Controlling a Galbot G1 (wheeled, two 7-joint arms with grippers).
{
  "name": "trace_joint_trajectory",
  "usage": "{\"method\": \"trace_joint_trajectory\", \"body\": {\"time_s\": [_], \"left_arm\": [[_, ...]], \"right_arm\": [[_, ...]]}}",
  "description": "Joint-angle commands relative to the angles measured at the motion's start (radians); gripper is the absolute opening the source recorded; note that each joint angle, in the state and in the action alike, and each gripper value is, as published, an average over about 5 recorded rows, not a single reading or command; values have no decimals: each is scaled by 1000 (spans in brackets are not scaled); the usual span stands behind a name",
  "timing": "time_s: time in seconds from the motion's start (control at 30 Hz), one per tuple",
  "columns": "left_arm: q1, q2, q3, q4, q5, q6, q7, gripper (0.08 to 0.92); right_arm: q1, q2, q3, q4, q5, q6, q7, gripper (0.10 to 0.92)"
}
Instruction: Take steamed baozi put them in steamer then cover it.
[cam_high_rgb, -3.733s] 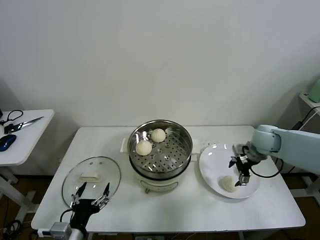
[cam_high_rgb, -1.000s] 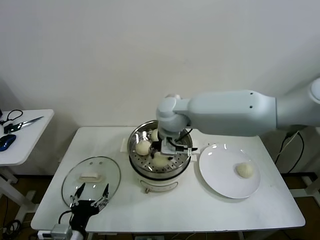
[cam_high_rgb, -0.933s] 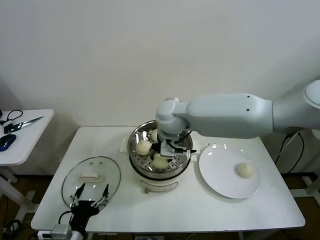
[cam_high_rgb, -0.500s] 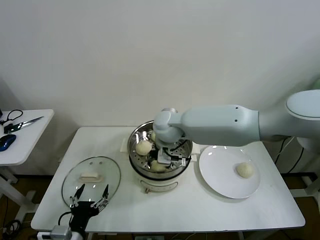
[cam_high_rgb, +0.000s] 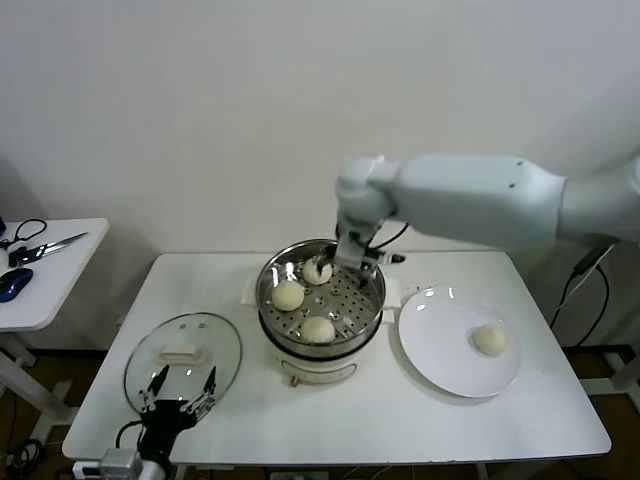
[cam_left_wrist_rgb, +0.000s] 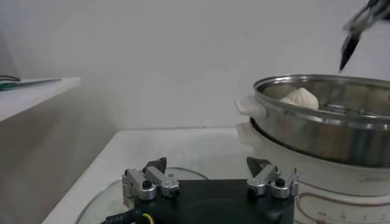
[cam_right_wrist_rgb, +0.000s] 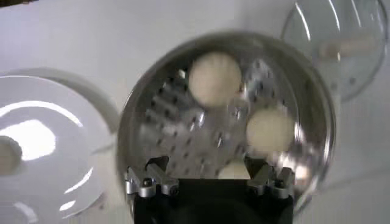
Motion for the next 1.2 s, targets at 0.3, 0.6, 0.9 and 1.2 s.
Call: {"method": "trace_joint_trajectory", "body": {"time_s": [0.3,0.6,0.9,1.2], "left_arm": [[-15,9,-6,3,-21,7,3,823],[-21,8,-7,10,-19,7,9,823],[-12,0,-4,11,-12,7,10,823],[4,0,-6,11,-11,1,8,823]], "right_arm": [[-94,-502,-142,-182,217,-242,-22,823],[-431,-560,107,-194,78,-318,29,823],[-589,-500,244,-250,10,-355,51,823],[-668,-449,316,-291,-17,-379,79,823]]}}
